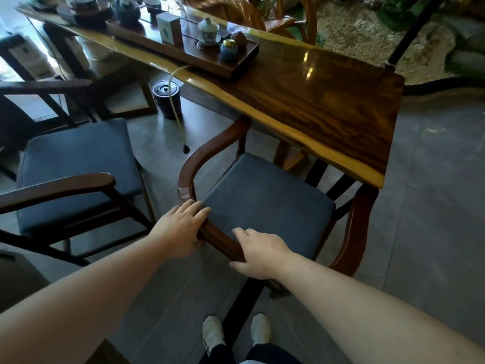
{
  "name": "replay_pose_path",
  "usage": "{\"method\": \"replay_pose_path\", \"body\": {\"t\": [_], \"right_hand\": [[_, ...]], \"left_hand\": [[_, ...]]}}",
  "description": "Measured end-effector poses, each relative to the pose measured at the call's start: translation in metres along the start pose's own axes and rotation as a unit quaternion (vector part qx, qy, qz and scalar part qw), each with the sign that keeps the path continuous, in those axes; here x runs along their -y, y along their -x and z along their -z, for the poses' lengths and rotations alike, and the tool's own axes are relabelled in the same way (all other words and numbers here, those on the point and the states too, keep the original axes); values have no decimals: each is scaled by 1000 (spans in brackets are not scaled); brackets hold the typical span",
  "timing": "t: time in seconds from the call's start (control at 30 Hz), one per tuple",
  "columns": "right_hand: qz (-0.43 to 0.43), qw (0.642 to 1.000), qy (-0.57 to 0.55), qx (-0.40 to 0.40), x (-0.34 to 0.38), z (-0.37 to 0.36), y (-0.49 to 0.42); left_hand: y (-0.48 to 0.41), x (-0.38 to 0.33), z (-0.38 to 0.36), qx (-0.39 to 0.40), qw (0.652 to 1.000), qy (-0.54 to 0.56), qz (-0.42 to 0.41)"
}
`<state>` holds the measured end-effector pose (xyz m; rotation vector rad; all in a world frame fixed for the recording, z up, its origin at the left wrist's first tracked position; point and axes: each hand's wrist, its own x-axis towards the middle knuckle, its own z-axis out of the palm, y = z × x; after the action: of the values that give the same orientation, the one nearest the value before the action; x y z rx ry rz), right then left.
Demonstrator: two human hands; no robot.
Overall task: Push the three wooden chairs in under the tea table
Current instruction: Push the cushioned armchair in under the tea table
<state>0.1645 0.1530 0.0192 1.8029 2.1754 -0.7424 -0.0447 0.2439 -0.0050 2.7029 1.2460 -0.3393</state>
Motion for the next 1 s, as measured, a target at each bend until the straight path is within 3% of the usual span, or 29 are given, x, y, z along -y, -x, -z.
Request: {"method": "replay_pose_path", "body": {"t": [0.27, 0.57, 0.8, 1.0], "right_hand": [[112, 991, 57, -39, -23, 33, -27], [243, 960, 97, -98, 11, 55, -68], [275, 952, 107, -79, 63, 70, -111], [260, 955, 127, -64, 125, 75, -176]], "left_hand": [[31, -14, 27, -28, 992, -14, 122], [82, 4, 51, -57, 966, 11, 253], [115, 52, 44, -87, 945, 33, 314], [126, 137, 24, -76, 939, 59, 329]]}}
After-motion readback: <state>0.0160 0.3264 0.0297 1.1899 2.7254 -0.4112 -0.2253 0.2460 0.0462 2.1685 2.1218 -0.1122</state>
